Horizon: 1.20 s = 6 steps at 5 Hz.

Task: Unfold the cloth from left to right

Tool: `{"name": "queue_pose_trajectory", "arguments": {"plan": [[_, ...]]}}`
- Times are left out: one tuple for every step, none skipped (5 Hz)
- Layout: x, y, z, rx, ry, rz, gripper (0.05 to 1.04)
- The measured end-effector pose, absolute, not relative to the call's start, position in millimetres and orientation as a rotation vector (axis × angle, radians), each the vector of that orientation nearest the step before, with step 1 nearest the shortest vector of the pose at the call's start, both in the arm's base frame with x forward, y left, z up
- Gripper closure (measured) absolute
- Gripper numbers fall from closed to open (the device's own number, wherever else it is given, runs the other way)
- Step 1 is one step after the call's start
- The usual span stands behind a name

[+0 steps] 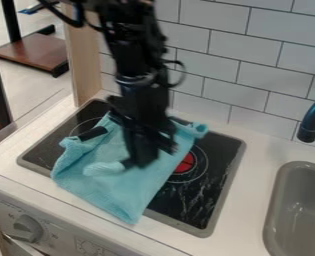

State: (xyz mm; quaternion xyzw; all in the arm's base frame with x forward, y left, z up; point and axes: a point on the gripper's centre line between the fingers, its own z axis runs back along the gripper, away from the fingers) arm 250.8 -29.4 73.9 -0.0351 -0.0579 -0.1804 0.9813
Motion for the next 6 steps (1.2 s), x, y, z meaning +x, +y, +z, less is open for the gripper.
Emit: {"name": "queue_pose_trajectory", "arguments": {"plan": [[250.2,-47.6,69.3,-0.084,-0.112,-0.392,1.019],[248.7,-73.9,53.7,-0.13,-0.089,-0.427,1.019],[250.2,-97.3,42.1,-0.153,-0.082,-0.474,1.019],[254.9,-109.8,31.2,-0.155,-0.061,-0.507,1.019],[258.2,-120.1,24.1,-0.161,-0.053,-0.527,1.019],[259.3,-121.2,22.6,-0.165,-0.055,-0.527,1.0]]}}
